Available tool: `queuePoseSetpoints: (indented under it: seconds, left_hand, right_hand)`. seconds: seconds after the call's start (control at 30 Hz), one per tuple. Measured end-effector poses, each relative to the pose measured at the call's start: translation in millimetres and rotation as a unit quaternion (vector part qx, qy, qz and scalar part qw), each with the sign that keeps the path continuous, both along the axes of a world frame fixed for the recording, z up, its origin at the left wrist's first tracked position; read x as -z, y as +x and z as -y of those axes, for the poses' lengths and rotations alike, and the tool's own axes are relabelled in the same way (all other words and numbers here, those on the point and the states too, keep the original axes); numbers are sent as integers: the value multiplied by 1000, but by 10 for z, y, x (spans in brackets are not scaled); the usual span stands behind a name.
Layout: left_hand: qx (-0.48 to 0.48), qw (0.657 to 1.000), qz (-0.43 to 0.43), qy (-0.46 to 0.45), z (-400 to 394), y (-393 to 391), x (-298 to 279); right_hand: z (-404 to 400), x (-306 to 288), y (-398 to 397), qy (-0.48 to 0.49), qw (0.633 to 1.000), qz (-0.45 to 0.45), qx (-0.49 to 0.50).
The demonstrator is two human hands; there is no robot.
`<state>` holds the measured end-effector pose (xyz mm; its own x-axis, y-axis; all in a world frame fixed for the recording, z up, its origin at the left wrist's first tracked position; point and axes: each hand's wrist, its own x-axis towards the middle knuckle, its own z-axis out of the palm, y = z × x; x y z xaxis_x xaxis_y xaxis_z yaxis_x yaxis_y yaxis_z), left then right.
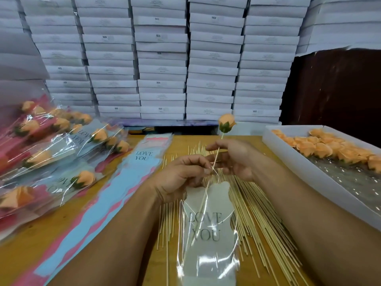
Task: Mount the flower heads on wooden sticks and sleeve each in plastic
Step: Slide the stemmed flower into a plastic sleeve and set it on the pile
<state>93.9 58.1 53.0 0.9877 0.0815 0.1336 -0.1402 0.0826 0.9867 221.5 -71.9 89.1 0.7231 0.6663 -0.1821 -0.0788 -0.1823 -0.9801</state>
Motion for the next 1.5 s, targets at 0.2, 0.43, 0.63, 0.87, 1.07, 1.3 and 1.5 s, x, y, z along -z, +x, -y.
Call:
queuePoseSetpoints:
  seconds: [0.2,0.43,0.63,0.87,1.07,1.3,1.5]
  left_hand:
    - [-27,999,20,-11,-11,11,8]
    - [-21,999,36,-35,-16,20,-2]
    - [38,999,12,-10,16,5,-13]
    - [36,999,4,29,65,3,9]
    - [11,998,24,56,76,16,12]
    - [-29,997,44,58,54,42,16]
    - [-74,992,55,81,52,60,13]
  right_hand:
    - [125,111,-203,-32,992,99,-73]
    - [275,139,-123,13,986,83,-146]
    - [227,165,-8,98,995,-12,-32]
    - [253,170,-53,176,984,-1,-26]
    - [242,209,-97,84,990,114,-7]
    - [265,193,-140,43,991,129,-20]
    - [280,157,-215,7,986,163,-20]
